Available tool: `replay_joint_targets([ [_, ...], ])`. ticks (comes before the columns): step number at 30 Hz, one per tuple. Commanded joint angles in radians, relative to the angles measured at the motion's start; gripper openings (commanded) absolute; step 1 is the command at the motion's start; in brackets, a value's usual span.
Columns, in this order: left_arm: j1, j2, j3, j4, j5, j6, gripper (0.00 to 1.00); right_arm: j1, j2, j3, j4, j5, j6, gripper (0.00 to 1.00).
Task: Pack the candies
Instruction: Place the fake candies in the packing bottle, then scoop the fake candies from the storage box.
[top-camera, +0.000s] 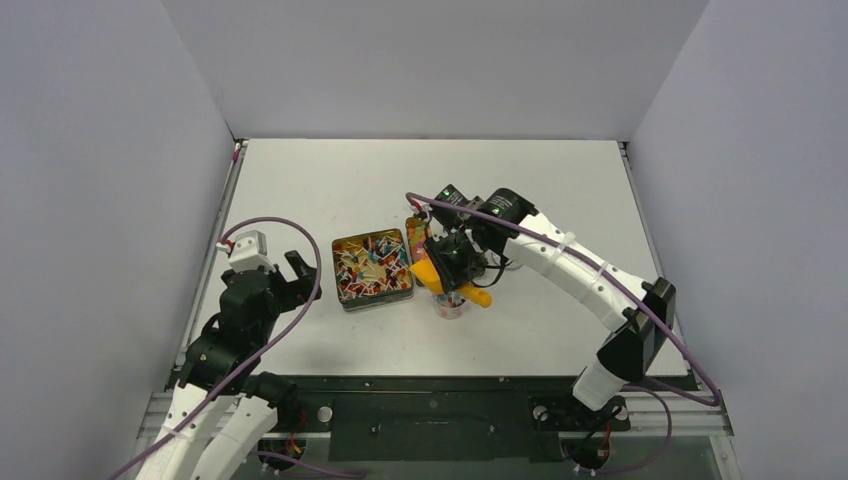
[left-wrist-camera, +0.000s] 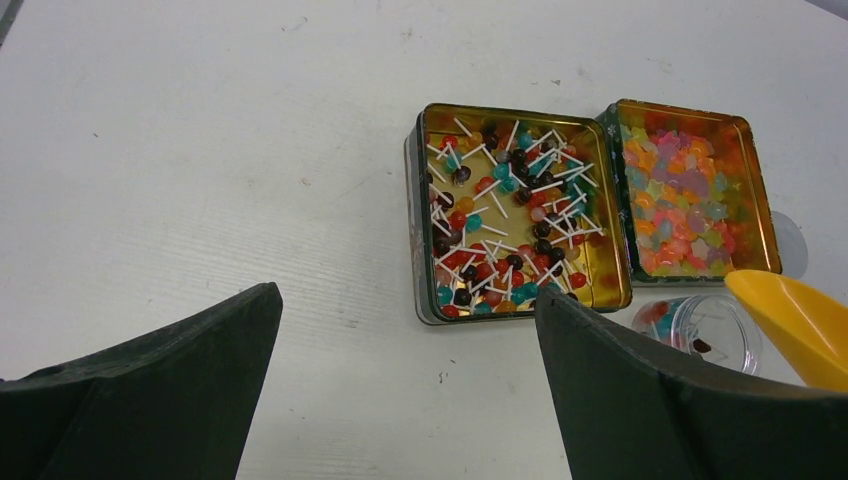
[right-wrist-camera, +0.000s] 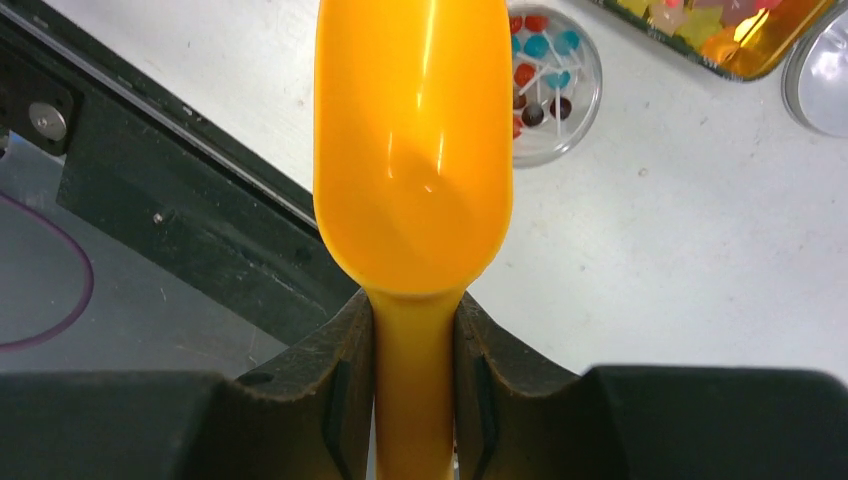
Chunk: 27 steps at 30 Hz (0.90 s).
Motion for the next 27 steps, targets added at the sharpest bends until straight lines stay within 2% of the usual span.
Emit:
replay_joint_targets([
  [1, -0.001, 0.008, 0.002, 0.046, -0.006, 0.009, 0.96, 0.005, 0.082, 0.091, 0.041, 0.007, -0.011, 0.0],
  [15, 0.004, 0.023, 0.004, 0.044, -0.018, 0.004, 0.96, 0.017, 0.325, 0.265, 0.054, -0.044, 0.13, 0.0],
  [27, 0.003, 0.015, 0.004, 0.041, -0.029, 0.001, 0.96, -0.02, 0.443, 0.344, 0.083, -0.136, 0.258, 0.0],
])
